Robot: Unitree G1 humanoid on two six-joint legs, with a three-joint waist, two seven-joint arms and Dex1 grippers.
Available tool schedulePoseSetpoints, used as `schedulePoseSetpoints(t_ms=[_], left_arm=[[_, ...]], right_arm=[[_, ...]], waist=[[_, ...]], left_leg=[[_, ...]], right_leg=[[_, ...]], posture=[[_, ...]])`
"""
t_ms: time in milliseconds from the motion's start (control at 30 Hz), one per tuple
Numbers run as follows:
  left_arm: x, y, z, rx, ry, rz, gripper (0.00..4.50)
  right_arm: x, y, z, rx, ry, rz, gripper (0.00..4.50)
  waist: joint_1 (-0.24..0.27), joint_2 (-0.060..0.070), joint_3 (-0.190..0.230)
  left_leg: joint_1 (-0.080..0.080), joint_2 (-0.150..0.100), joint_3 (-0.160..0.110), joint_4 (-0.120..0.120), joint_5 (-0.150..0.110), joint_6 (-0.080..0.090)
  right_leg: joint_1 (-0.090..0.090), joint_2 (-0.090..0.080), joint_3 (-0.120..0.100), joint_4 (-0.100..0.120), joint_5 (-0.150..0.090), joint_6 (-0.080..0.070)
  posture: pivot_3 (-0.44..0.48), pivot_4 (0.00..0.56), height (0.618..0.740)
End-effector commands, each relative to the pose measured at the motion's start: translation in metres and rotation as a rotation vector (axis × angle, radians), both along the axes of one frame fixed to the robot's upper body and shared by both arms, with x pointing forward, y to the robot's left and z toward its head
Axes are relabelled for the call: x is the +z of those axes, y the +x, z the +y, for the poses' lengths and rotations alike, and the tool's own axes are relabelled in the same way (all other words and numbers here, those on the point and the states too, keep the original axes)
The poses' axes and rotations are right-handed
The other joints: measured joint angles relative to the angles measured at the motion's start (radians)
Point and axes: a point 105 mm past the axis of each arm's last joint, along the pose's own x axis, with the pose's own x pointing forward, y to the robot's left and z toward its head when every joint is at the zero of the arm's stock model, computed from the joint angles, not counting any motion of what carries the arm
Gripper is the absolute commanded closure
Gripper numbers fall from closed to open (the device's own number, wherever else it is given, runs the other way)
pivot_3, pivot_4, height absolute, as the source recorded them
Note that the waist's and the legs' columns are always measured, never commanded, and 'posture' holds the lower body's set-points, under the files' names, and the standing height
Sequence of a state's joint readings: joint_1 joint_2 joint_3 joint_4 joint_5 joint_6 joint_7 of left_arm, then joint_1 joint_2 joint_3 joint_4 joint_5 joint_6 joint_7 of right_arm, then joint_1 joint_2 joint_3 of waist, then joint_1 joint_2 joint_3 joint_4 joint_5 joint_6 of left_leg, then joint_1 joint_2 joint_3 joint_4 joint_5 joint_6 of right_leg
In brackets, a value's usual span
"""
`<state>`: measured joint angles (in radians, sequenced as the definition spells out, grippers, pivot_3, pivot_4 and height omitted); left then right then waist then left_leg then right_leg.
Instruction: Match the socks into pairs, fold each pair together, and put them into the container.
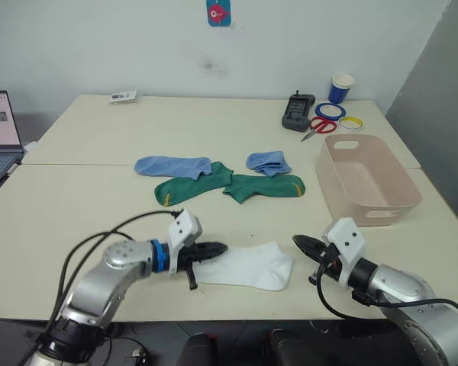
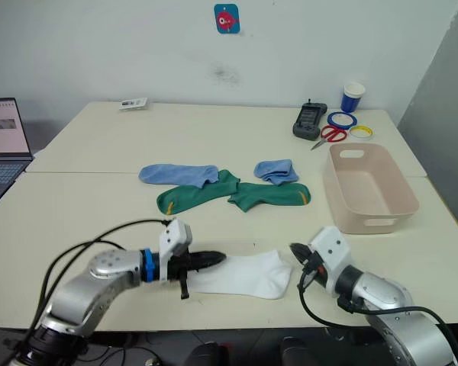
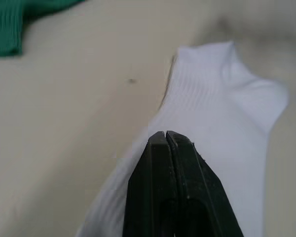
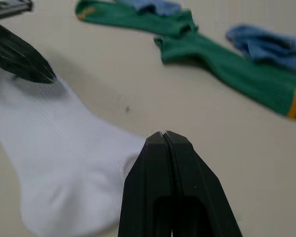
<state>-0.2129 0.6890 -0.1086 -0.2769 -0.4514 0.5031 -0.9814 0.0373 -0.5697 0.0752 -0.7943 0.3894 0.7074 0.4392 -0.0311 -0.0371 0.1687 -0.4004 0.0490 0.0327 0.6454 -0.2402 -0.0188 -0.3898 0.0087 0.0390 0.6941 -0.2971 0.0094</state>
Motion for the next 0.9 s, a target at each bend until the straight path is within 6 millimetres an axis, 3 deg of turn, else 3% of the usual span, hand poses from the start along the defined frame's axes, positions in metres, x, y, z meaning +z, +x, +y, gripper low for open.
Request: schedulePoseSetpoints(t_ms=[33, 133, 300, 500, 733, 900], left_arm=[[0.029, -0.005, -0.003, -0.075, -0.021, -0.045, 4.5], [0.023, -0.008, 0.002, -0.117, 0.041, -0.041, 4.5], [0.006, -0.005, 0.004, -0.096, 0.075, -0.046, 4.5], [-0.026, -0.009, 0.007, -0.076, 0.107, -0.012, 4.5], [-0.061, -0.006, 0.039, -0.005, 0.208, 0.062, 4.5], [-0.065, -0.005, 0.045, -0.012, 0.225, 0.064, 4.5]], right_arm=[[0.017, -0.007, 0.018, 0.084, 0.017, -0.043, 4.46], [0.008, -0.005, 0.034, 0.141, -0.004, -0.012, 4.46], [-0.026, 0.006, 0.046, 0.19, -0.103, 0.057, 4.46], [-0.054, 0.007, 0.063, 0.229, -0.126, 0.128, 4.46], [-0.078, -0.008, 0.028, 0.144, -0.206, 0.206, 4.46], [-0.079, -0.01, -0.002, 0.07, -0.228, 0.212, 4.46]], waist=[[-0.001, 0.0, 0.0], [-0.003, 0.0, 0.0], [0.0, 0.0, 0.0], [0.001, 0.0, 0.001], [0.003, 0.0, 0.0], [0.003, 0.0, -0.003]], left_leg=[[0.0, 0.0, 0.0, 0.0, 0.0, 0.0], [0.001, 0.0, 0.002, 0.0, 0.0, 0.0], [0.0, -0.001, 0.002, -0.001, 0.0, 0.0], [-0.001, -0.001, 0.001, -0.001, 0.0, 0.0], [0.0, -0.001, 0.001, -0.001, 0.0, 0.0], [0.001, -0.001, 0.002, -0.001, 0.0, 0.0]], right_leg=[[0.0, 0.0, 0.0, 0.0, 0.0, 0.0], [0.0, 0.0, 0.002, -0.002, 0.0, 0.0], [0.001, -0.001, 0.001, -0.005, 0.0, 0.0], [0.0, -0.001, 0.001, -0.005, 0.0, 0.0], [0.001, -0.002, 0.0, -0.006, 0.0, 0.0], [0.002, -0.002, 0.0, -0.006, 0.0, 0.0]], posture=[[0.0, 0.15, 0.732], [0.0, 0.15, 0.732], [0.0, 0.15, 0.732], [0.0, 0.15, 0.732], [0.0, 0.15, 0.732], [0.0, 0.15, 0.732]])
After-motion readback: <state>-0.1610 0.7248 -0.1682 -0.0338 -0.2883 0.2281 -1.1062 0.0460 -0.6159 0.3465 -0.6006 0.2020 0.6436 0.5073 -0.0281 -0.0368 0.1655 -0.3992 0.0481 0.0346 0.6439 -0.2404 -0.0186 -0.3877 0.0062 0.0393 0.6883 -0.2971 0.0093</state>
